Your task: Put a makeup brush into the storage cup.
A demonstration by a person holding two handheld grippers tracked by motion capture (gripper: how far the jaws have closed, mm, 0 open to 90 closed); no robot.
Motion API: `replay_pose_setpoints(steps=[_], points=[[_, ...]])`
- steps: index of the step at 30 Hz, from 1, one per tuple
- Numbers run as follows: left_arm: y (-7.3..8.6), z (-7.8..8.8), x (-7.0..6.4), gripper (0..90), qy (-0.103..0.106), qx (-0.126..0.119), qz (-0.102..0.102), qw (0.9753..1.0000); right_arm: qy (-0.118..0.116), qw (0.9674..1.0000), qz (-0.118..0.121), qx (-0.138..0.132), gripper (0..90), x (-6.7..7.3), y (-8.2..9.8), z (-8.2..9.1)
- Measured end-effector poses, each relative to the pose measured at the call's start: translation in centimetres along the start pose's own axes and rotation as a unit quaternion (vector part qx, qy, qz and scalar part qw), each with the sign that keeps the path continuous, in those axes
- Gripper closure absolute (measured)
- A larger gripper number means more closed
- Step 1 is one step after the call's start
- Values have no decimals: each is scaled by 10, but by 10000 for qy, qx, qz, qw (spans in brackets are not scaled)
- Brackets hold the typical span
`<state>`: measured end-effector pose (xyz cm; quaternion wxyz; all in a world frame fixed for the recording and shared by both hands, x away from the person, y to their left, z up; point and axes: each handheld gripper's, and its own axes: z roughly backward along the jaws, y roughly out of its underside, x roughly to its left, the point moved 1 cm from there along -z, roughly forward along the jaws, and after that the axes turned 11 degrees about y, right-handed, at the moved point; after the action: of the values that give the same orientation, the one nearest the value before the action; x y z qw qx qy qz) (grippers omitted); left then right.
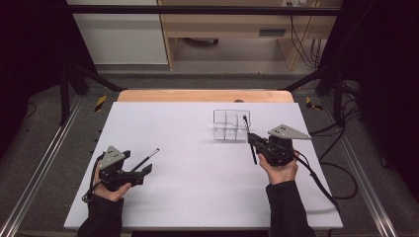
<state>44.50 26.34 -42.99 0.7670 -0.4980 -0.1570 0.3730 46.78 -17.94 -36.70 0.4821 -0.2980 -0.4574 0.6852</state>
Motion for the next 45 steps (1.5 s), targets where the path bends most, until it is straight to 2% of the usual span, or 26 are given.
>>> replay_pose_setpoints(steps=[5, 18, 33, 45], points=[[0, 0, 0, 43, 1, 2, 2, 10000, 80, 9994, -150, -313, 846, -1, -5, 1], [0, 0, 0, 43, 5, 7, 7, 10000, 187, 9962, -384, -761, 846, -2, -17, -5], [0, -1, 1, 43, 2, 18, 12, 10000, 304, 9915, -607, -1110, 846, -5, -27, -16], [1, -1, 1, 43, 7, 13, 21, 10000, 392, 9890, -699, -1242, 846, -5, -34, -29]])
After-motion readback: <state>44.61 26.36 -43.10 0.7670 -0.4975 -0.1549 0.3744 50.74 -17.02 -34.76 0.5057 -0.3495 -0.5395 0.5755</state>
